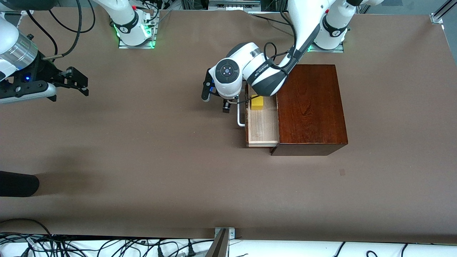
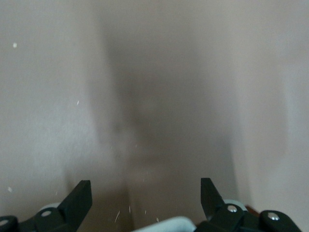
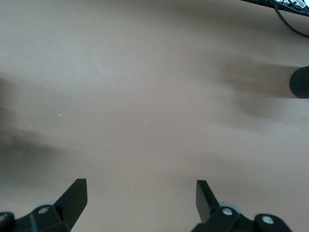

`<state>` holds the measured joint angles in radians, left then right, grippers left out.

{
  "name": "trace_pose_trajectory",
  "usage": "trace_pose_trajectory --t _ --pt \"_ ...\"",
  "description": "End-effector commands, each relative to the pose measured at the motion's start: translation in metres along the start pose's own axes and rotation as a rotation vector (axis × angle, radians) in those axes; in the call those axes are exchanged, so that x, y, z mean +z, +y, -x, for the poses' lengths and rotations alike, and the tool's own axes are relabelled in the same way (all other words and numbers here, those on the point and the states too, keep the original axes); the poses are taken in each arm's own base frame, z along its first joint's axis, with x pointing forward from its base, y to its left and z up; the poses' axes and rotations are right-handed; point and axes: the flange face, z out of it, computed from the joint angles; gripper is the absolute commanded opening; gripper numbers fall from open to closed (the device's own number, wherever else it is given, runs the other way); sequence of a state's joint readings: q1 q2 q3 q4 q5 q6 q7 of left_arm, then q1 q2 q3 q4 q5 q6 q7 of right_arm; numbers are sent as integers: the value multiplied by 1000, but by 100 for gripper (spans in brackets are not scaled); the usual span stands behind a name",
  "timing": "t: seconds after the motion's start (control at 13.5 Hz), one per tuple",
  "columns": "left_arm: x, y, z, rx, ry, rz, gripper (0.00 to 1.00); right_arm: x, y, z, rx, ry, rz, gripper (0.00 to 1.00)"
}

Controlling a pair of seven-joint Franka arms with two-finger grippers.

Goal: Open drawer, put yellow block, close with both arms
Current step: 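Push the drawer front with the left gripper into the box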

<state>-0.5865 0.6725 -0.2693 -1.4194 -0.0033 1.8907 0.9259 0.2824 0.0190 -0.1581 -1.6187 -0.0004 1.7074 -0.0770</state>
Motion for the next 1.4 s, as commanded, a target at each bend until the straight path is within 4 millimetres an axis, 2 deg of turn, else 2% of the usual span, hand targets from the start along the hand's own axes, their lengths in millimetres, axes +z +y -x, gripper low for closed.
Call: trace_pose_trajectory --t 0.0,0.07,0.44,0.81,1.33 --pt "-11 -12 33 -25 -81 8 100 -7 4 3 2 -5 1 100" --pt "-11 -16 43 -28 -104 14 100 -7 4 3 3 -7 1 100" --pt "-6 -15 67 -43 -231 59 100 -7 8 3 10 -10 1 100" --pt "-4 -14 82 -41 -339 78 100 -7 10 4 14 -10 1 100" --pt "-13 -17 109 -71 -446 82 100 -6 11 5 17 -21 0 100"
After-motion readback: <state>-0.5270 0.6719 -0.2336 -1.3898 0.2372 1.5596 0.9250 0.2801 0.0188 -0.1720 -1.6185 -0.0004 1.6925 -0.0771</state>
